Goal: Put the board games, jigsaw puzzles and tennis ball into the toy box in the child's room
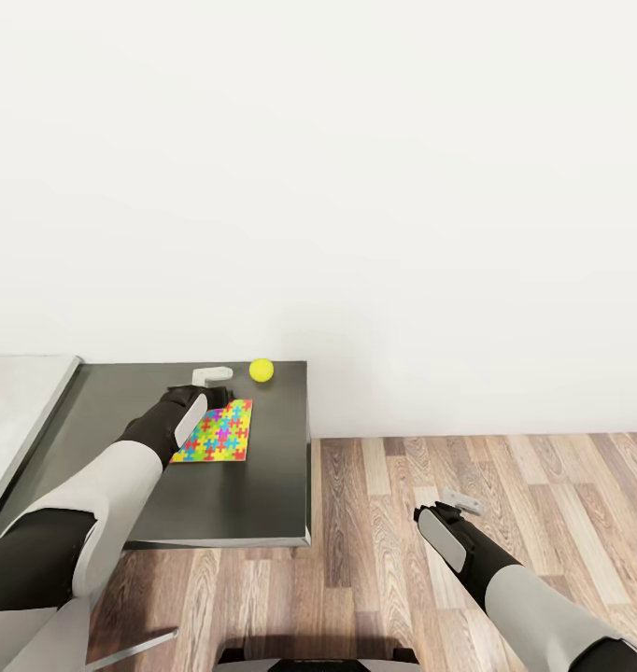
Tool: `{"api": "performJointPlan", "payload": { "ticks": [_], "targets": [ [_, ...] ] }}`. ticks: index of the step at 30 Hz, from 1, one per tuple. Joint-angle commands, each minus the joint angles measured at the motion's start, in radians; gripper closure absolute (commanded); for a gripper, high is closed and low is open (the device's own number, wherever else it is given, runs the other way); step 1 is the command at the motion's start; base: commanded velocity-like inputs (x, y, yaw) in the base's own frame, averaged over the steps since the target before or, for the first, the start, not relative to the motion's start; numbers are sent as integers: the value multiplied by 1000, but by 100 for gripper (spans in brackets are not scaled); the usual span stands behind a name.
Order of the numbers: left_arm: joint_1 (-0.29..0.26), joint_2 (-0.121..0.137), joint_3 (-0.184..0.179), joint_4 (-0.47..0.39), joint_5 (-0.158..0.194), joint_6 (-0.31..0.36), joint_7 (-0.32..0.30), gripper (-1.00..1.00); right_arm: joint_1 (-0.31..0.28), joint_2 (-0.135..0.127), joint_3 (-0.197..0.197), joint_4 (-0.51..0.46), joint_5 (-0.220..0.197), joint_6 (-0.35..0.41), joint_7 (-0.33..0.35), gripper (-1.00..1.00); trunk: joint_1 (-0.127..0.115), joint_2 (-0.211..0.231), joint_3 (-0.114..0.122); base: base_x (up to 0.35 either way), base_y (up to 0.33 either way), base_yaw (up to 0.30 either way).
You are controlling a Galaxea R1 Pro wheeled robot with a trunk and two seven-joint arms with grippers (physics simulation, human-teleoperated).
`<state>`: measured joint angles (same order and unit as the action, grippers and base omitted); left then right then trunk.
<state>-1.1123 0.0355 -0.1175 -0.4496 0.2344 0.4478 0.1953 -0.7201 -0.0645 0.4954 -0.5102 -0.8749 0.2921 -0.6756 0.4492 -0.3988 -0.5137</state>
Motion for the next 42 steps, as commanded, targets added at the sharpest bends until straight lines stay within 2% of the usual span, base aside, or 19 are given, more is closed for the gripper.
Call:
{"api": "performJointPlan", "payload": {
  "ticks": [1, 26, 42],
  "targets": [
    [0, 1, -8, 8, 14, 5, 7, -100, -1, -1, 8, -2, -4, 7, -7, -100, 1, -1, -2, 0, 0, 0],
    [0, -2, -8, 8, 14, 5, 7, -100, -1, -1, 8, -2, -4, 7, -7, -100, 1, -1, -2, -64, -3, 0],
    [0, -3, -8, 8, 14, 5, 7, -100, -1, -1, 12, -2, -4, 0, -7, -100, 1, -1, -2, -15, -149, 0]
  ]
}}
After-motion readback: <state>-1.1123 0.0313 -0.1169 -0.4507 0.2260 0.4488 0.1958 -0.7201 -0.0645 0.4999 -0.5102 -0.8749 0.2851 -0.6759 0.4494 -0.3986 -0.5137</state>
